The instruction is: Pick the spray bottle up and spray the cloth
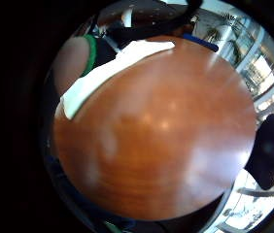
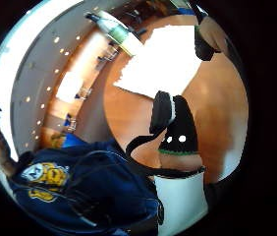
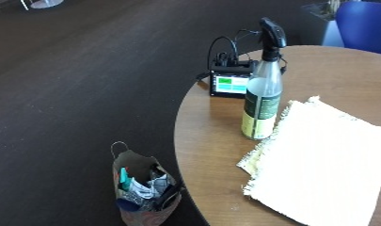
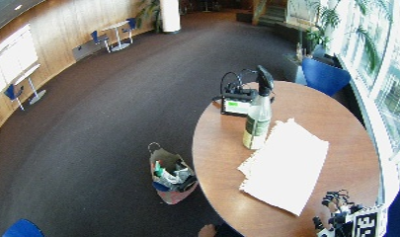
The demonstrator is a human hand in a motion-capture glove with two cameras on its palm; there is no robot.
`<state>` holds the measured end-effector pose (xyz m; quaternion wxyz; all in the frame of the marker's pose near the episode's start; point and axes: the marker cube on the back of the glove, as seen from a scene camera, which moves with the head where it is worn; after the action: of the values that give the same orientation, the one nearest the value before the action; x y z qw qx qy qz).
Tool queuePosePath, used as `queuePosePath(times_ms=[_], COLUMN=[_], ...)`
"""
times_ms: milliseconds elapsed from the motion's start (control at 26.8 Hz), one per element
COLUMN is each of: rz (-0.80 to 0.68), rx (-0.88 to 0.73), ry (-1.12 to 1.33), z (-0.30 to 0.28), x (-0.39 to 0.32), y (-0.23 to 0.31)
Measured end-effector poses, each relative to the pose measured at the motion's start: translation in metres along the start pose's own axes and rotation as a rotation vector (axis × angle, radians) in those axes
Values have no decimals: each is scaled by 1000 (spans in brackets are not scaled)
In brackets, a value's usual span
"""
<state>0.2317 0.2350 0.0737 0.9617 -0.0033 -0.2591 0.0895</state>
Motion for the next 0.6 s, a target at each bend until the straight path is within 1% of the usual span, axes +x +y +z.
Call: queuePosePath(times_ms=[149,224,411,486,598], rz=[-26,-63,-230,-266,-267], rx=[-82,-143,-327,-354,-345], ry=[156,224,294,304,337], z=[24,40,89,94,81], x=[11,7,-48,-62,-61], y=[0,-8,-63,-77,-83])
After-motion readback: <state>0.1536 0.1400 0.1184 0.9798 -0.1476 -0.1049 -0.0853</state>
